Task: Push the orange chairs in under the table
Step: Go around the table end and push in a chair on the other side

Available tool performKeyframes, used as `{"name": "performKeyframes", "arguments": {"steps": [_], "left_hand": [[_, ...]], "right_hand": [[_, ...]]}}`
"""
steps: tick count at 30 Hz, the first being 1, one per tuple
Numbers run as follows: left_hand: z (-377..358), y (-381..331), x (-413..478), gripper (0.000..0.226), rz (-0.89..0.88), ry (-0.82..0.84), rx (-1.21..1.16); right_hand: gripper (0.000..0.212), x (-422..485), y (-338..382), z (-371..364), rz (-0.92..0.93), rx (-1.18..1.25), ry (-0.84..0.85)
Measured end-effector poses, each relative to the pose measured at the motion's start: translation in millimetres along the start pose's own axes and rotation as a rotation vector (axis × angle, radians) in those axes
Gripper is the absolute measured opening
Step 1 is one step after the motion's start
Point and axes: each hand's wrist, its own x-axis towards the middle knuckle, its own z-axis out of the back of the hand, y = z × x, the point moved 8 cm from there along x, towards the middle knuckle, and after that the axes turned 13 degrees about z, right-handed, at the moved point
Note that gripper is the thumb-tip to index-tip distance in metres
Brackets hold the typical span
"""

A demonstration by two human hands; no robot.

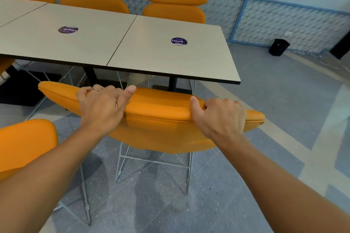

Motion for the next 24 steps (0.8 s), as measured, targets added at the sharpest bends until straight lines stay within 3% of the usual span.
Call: {"name": "performKeyframes", "arguments": {"steps": [8, 24], "left_hand": [[-16, -2, 31, 0.075, 0.046, -0.036, -0.004], [-69, -70, 98, 0.074, 0.108, -0.008, 0.004]], "right_hand": [[0.069, 39, -4, -6, 0.042, -0.033, -0.022], [0.066, 137, -79, -34, 0.034, -0.013, -0.110]]}}
